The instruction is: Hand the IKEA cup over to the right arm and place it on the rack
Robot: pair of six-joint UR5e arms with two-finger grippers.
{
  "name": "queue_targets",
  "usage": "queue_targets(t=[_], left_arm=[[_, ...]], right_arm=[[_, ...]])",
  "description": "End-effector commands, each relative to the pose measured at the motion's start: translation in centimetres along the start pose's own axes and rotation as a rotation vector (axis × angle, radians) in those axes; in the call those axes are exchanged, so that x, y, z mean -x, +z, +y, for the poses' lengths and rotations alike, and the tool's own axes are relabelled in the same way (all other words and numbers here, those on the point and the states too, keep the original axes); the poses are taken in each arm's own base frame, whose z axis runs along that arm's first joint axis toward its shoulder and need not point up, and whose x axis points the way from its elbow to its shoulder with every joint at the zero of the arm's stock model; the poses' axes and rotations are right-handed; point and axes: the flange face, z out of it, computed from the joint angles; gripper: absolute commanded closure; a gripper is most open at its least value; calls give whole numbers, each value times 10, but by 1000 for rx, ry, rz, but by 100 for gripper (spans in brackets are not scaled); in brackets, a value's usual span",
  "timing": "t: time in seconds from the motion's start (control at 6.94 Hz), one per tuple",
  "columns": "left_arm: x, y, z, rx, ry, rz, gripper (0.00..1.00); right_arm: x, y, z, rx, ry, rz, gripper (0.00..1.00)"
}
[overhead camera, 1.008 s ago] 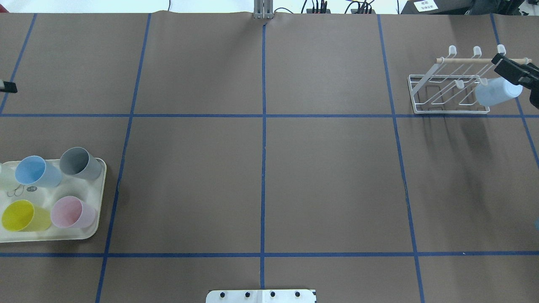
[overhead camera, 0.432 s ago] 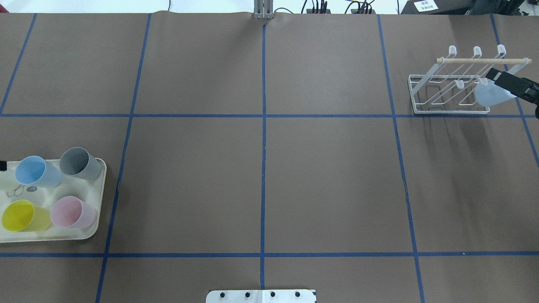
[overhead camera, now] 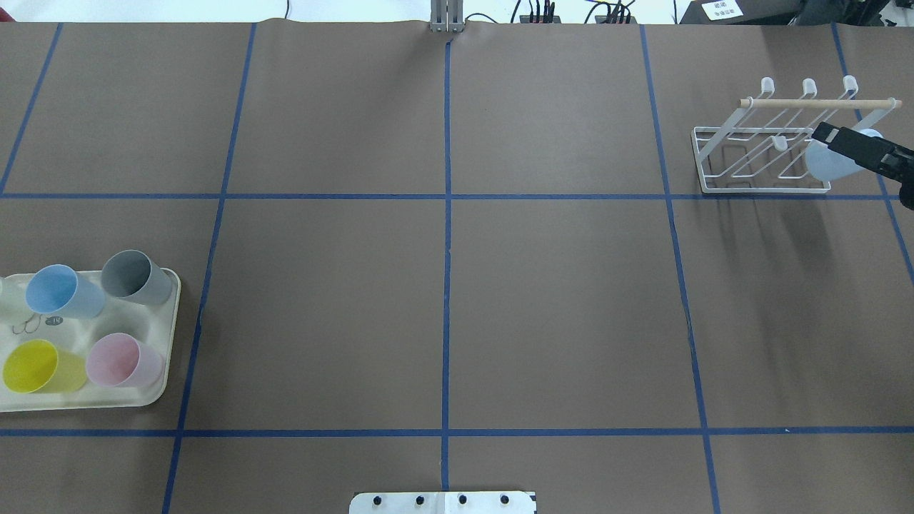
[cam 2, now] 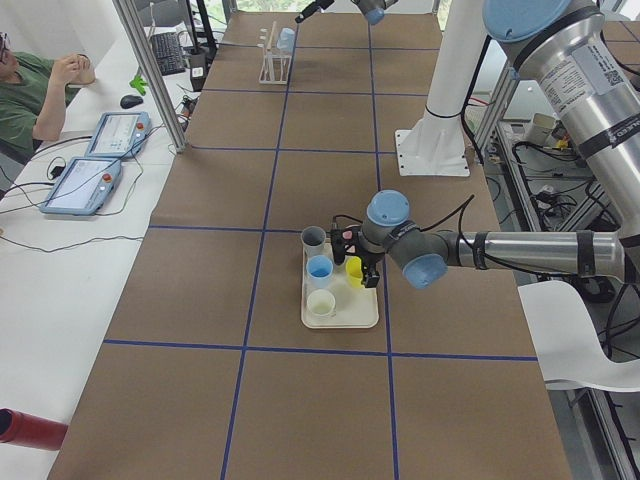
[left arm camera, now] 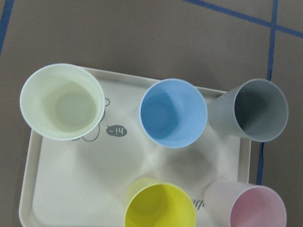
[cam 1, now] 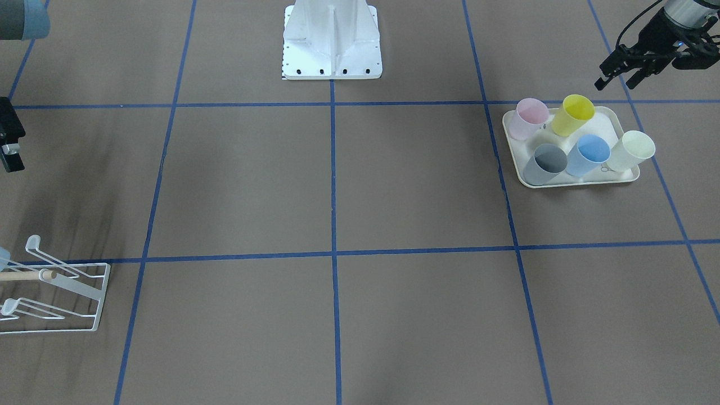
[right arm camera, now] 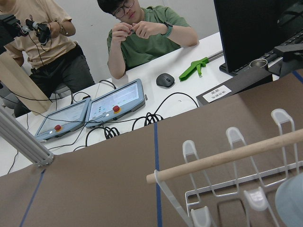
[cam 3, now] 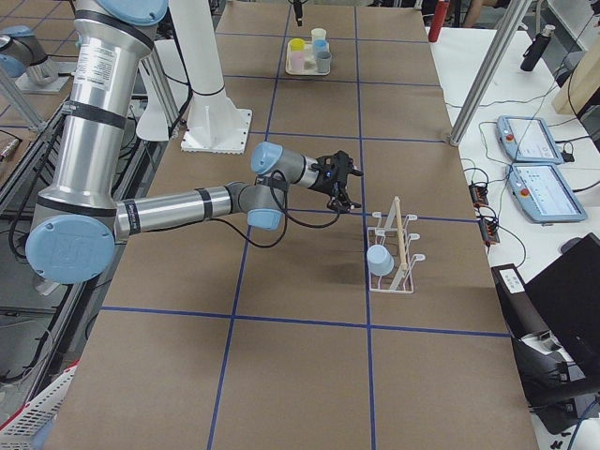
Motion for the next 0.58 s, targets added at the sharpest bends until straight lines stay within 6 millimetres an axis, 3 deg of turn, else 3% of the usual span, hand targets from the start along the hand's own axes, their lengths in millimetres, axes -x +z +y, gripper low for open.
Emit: queue_targets(t=[0.0,0.43], left_arm=[[8,28,-3,-5,11,-64,0],[0,34,-8,-4,11,-52,0]], right_arm=[[31,12,-3,31,106,-60,1],[71,24,-9,73,283,-135,1]])
